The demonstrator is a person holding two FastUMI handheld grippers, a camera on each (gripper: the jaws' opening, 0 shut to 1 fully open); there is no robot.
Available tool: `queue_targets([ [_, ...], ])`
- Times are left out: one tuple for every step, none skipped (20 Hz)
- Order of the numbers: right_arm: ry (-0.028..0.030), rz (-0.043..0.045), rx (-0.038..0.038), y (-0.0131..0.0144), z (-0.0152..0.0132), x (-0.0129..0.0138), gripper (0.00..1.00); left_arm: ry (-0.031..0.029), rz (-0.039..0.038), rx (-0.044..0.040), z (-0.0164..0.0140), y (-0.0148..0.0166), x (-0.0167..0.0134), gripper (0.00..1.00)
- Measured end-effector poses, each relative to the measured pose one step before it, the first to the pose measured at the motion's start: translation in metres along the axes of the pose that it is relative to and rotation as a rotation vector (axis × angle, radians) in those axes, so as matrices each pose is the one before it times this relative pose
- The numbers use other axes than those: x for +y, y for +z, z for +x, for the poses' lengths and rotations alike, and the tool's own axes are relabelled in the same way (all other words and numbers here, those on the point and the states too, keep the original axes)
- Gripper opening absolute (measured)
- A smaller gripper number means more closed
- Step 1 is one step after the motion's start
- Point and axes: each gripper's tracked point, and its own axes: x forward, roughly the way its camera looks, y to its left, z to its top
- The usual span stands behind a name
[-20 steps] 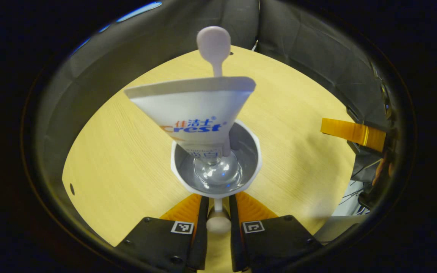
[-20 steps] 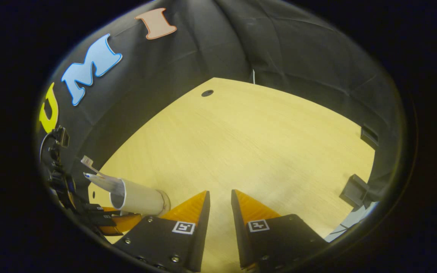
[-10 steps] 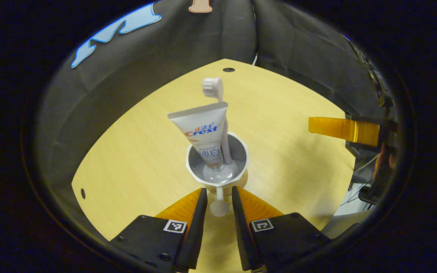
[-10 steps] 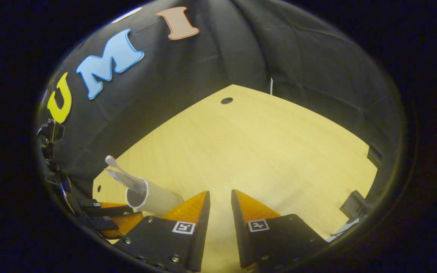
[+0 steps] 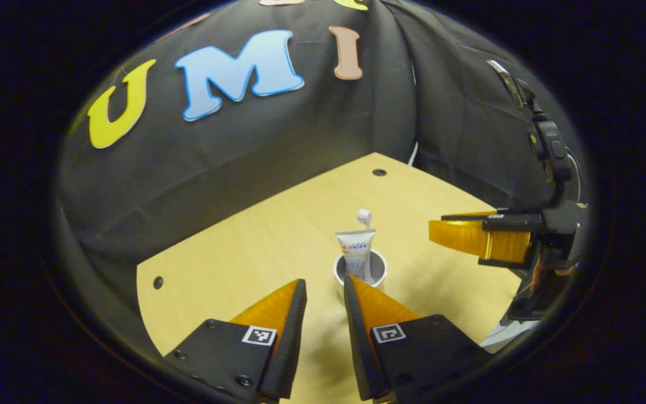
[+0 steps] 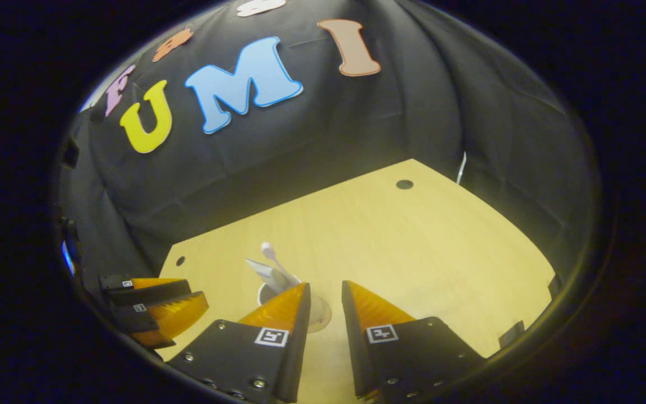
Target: Put the toothbrush and toothpaste on the desktop into the cup, then pick up the cup and place it on the coaster on the desktop.
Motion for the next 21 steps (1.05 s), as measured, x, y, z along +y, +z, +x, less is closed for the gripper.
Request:
queue_targets([
  [0.01928,-0.02224,-0.01846,0.00866,-0.00638,0.00968,0.36,0.02328,-0.01533,-0.03406,-0.01014,0.00627,0.00785,0.48],
  [0.01659,-0.02478,-0.0244,0.01044,-0.00782,0.00932,0.36,0.02809,-0.01379,-0.0335,-0.00949,0.00501,0.00854,0.49],
  [0.0126,-0.02514,-0.02655,0.01181,-0.00597,0.00675,0.41,0.02791,-0.01347,-0.03334,-0.00965,0.0067,0.00874,0.49],
  [0.01347,-0.021,-0.0292,0.0125,-0.00672,0.00735,0.36,0.02479,-0.01396,-0.03776,-0.01169,0.00903,0.00806,0.49],
  [0.01361,-0.01574,-0.02963,0.0139,-0.00496,0.00611,0.36,0.02494,-0.01679,-0.03966,-0.00915,0.01066,0.00702,0.5],
  [0.01452,-0.01234,-0.03093,0.01348,-0.00414,0.00635,0.36,0.02675,-0.01701,-0.04285,-0.00853,0.01112,0.00961,0.5],
  [0.01264,-0.01071,-0.02794,0.01354,-0.00405,0.0051,0.31,0.02837,-0.01708,-0.04261,-0.0064,0.01175,0.00613,0.5],
  [0.01514,-0.01199,-0.03272,0.01446,-0.00349,0.00591,0.31,0.02785,-0.01327,-0.04046,-0.00819,0.01229,0.00332,0.48],
  [0.00759,-0.01276,-0.03436,0.01558,-0.00322,0.00353,0.36,0.0316,-0.01461,-0.03743,-0.00588,0.01265,0.00392,0.48],
  [0.00935,-0.01176,-0.03275,0.01354,-0.00246,0.0028,0.35,0.02857,-0.01622,-0.03688,-0.00352,0.00751,0.00387,0.49],
  [0.00765,-0.01277,-0.03135,0.01338,-0.00286,0.00238,0.36,0.02209,-0.02499,-0.02995,-0.00285,0.0078,0.0028,0.51],
  [0.00645,-0.0143,-0.02558,0.01154,-0.00264,0.00232,0.36,0.01204,-0.02806,-0.02413,-0.0001,0.0034,0.00042,0.51],
  [0.00652,-0.01298,-0.02119,0.00928,-0.0032,0.00209,0.35,0.01103,-0.02488,-0.01919,-0.00175,0.00459,0.00017,0.51],
  [0.00627,-0.01337,-0.01943,0.00808,-0.0029,0.00245,0.35,0.00812,-0.01981,-0.01753,-0.00446,0.00149,0.0063,0.51],
  [0.00371,-0.01971,-0.02194,0.00691,-0.00242,0.00131,0.35,0.01688,-0.00942,-0.01887,-0.00271,0.00183,0.00579,0.51],
  [-0.0015,-0.02626,-0.01819,0.00413,-0.0012,-0.00061,0.35,0.01725,0.00601,-0.02672,-0.00175,0.00505,0.00367,0.51],
  [-0.00074,-0.02486,-0.01208,0.00356,-0.00059,-0.00038,0.35,0.01528,0.01192,-0.0252,-0.00033,0.00356,0.0019,0.51],
  [0.00545,-0.01623,-0.00637,0.00074,-0.00231,0.00116,0.35,0.00791,0.01141,-0.01667,-0.00024,0.00472,-0.00097,0.51],
  [0.00833,-0.00675,-0.00413,0.00031,-0.00167,0.00177,0.36,0.00808,0.01321,-0.00893,-0.00121,0.00402,0.0001,0.51],
  [0.00627,-0.00414,-0.00528,0.0014,-0.00096,0.00066,0.31,0.00624,0.01426,-0.00594,-0.00177,0.00584,0.00109,0.51],
  [0.00339,-0.00801,-0.00803,0.00147,0.00136,-0.00052,0.36,0.00687,0.01212,-0.00482,-0.00212,0.00419,0.00017,0.51],
])
